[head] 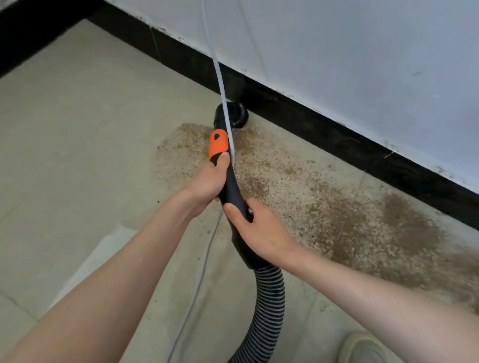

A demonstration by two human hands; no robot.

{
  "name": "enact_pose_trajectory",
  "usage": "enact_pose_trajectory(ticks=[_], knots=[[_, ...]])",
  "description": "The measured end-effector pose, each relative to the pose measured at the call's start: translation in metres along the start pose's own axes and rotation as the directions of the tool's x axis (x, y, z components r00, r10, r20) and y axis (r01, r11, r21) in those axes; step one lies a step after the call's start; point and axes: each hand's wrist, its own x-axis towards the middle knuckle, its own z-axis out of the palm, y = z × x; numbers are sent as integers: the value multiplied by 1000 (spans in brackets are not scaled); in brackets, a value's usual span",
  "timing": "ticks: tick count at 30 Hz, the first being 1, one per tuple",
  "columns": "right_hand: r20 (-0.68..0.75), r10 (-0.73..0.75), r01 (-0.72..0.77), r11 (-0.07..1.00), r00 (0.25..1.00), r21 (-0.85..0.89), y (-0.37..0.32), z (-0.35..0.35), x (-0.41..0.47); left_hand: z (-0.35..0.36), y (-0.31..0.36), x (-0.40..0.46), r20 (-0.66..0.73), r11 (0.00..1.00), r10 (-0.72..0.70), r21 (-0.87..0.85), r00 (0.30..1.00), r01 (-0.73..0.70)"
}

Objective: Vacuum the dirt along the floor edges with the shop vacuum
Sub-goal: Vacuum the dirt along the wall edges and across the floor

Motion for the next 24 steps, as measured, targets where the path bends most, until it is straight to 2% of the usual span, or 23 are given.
enact_pose_trajectory(ticks=[4, 6, 10, 13, 19, 24], knots=[[2, 77, -77, 987, 997, 143, 10, 1, -13, 0, 0, 7, 30, 1000, 5, 24, 1000, -5], [-43, 110, -101, 978, 993, 181, 11, 7, -16, -2, 2, 11, 59, 1000, 7, 5, 998, -7], [-187, 90, -70, 991, 978, 114, -1, 25, -17, -8, 6, 12, 50, 998, 13, -55, 999, -10], [-234, 98, -74, 991, 967, 109, -12, 36, -15, -14, 3, 13, 9, 999, 10, -31, 1000, -10], [-218, 22, -14, 999, 976, 38, -30, 48, 1, -46, -1, 14, -173, 997, 73, 0, 982, -75], [-68, -53, 56, 997, 996, 53, -50, 60, 16, -87, -13, 9, -375, 996, 75, -14, 924, -86]])
